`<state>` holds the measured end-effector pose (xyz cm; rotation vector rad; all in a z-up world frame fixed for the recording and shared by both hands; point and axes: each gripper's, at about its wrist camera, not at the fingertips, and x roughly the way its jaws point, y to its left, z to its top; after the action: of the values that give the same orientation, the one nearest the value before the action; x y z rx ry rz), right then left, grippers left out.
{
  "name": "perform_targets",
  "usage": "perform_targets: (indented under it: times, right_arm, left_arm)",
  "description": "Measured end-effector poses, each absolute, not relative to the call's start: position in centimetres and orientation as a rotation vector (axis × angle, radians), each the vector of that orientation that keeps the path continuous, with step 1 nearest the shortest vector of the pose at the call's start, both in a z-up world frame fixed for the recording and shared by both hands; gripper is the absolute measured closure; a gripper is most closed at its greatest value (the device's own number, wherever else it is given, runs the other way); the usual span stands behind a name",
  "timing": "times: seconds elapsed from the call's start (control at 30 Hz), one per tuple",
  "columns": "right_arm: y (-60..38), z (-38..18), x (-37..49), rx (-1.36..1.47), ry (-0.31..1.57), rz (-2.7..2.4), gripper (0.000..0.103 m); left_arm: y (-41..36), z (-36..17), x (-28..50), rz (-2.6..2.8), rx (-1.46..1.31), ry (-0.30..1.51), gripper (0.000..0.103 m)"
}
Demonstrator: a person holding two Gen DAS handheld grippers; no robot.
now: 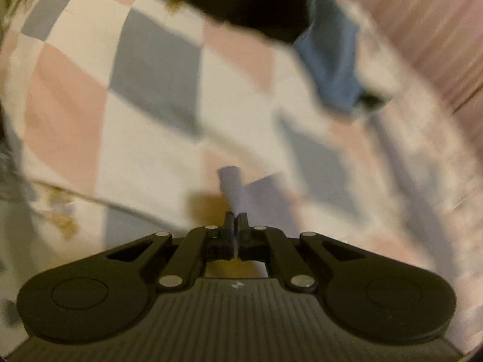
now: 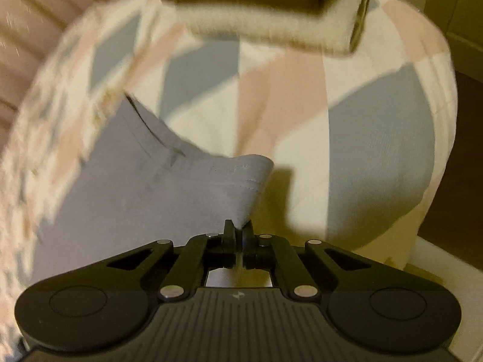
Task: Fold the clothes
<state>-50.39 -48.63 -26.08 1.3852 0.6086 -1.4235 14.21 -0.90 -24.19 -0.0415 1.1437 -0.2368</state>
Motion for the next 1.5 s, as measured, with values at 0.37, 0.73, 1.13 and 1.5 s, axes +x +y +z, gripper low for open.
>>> perform_targets:
  times: [0.37,0.73,1.13,1.5]
  right_arm:
    - [-46.6,-24.3,-46.8,0.872,0.999,-1.499,0.074]
    - [-45.9,-28.2,-44.9,0.771,1.133,-1.177,0.060]
    - [-42.8,-14.6,-42.3,0.733,0.870,-0.933,0.031]
    - [-37.1,-7.0,-40.9,0.693,0.758,-0.877,0.016]
  left_arm:
    - [0.1,-24.5,10.5,-0.047,0.273,1.116,0.086]
    - [-9.4,-23.0,2.9,-0.233,0.306,1.167,0.071]
    - [-14.7,-9.2,-11.1,-0.448,0.450,0.968,0.046]
    - [-16.4,-1.1,-14.3,-0.592,0.501,0.848,0.040]
